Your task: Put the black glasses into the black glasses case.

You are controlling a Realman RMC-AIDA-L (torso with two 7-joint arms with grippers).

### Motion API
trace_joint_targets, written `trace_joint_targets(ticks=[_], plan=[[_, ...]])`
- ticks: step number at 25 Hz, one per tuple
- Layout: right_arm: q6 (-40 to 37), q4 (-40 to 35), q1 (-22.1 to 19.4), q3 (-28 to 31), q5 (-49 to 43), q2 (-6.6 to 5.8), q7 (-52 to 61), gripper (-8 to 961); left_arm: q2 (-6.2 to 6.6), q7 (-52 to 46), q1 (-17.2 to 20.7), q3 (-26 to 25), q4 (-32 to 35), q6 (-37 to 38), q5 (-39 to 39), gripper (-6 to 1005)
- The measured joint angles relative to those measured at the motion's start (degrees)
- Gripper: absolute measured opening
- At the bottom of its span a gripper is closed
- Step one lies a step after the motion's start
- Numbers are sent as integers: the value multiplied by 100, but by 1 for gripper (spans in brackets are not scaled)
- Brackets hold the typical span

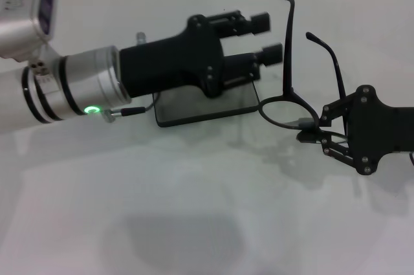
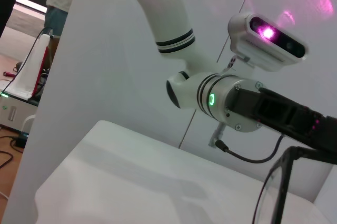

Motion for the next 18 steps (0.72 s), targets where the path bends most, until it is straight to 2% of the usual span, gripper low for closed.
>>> trace_joint_targets(ticks=[7, 18], plan=[[38, 18, -5, -73, -21, 13, -158, 105, -98, 10, -213, -1, -2, 4, 363, 521], [11, -16, -37, -98, -14, -2, -242, 105, -113, -349, -426, 0, -228, -48, 755, 521]])
